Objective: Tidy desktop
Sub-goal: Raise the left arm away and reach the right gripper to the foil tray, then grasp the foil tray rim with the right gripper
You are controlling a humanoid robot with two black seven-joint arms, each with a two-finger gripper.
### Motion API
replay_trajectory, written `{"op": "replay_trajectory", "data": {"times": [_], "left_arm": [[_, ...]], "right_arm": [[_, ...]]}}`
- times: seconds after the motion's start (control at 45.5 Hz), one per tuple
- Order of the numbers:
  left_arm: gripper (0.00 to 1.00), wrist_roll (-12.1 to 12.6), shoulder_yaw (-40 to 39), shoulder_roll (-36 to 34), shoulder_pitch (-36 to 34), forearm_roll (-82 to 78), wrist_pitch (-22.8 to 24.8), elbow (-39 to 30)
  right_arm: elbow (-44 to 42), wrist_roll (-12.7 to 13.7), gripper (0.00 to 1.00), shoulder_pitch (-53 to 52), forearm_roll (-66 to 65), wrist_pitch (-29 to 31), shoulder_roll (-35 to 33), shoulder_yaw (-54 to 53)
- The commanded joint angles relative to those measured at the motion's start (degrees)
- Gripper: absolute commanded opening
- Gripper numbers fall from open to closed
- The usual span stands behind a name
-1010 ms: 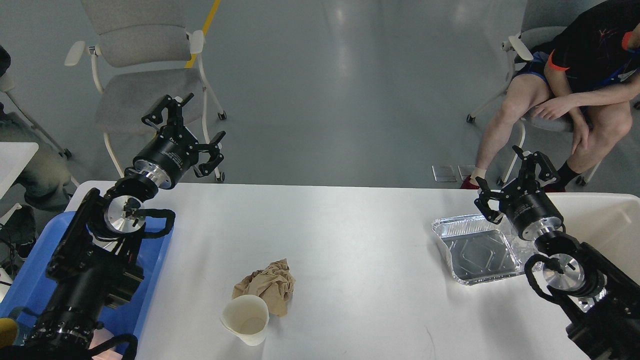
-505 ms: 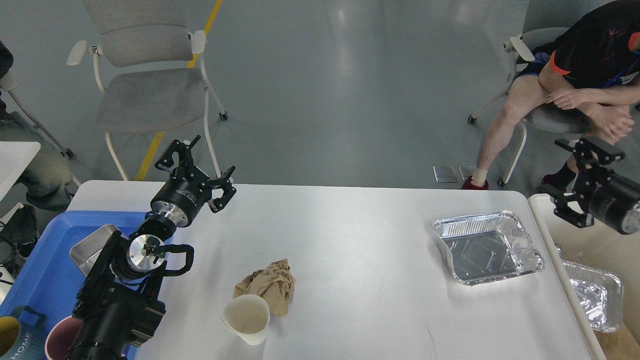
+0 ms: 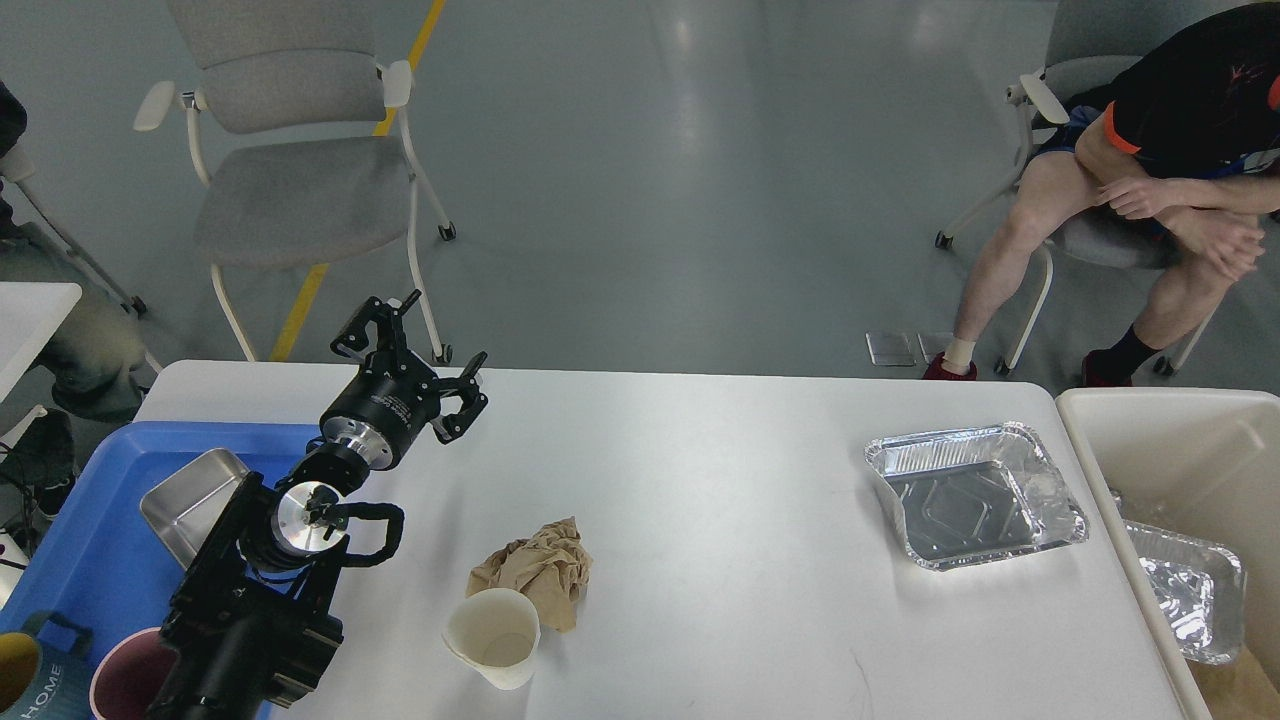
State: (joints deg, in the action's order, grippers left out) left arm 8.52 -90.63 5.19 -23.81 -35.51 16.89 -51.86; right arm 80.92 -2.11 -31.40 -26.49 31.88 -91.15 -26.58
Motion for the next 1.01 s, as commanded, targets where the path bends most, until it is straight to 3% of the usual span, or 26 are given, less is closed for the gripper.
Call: {"op": "replay_trajectory", "data": {"times": [0.0, 0.22, 0.351, 0.505, 0.659, 0.813, 0.879, 0.988], "left_arm": [[0.96, 0.01, 0.02, 0.09, -0.01, 0.0, -0.19, -0.09], [0.96, 0.01, 0.45, 0.18, 0.7, 0.0, -0.72, -0.79], [0.97, 0.01, 0.89, 0.09, 1.22, -0.09, -0.98, -1.58], [0.97, 0.01, 0.89, 0.09, 1.31, -0.09, -1.25, -1.67], [0.96, 0.01, 0.89, -0.26, 1.75, -0.09, -1.16, -2.2], [0.96, 0.01, 0.89, -0.35, 2.63, -0.09, -1.25, -3.34], [0.97, 0.01, 0.89, -0.35, 2.89, -0.09, -1.25, -3.43], [0.97, 0.01, 0.89, -0.35, 2.89, -0.09, -1.25, -3.52]], "right_arm": [[-3.74, -0.09, 1.0, 0.03, -8.91, -0.68, 6.41, -0.05], [-26.06, -1.58, 1.0, -3.13, -28.34, -0.42, 28.38, -0.22], [-29.76, -4.56, 1.0, -5.51, -36.51, -0.51, 35.68, 0.13], [-36.17, -5.01, 1.0, -6.74, -48.81, -1.47, 44.99, 0.13], [-47.42, -7.03, 1.0, -7.09, -52.7, -5.42, 54.84, 0.92], [-58.76, -7.82, 1.0, -7.88, -53.31, -13.5, 62.84, 7.5], [-63.6, -10.54, 1.0, -8.5, -53.14, -18.16, 66.45, 13.04], [-65.01, -13.44, 1.0, -9.11, -52.26, -19.4, 67.69, 15.16]]}}
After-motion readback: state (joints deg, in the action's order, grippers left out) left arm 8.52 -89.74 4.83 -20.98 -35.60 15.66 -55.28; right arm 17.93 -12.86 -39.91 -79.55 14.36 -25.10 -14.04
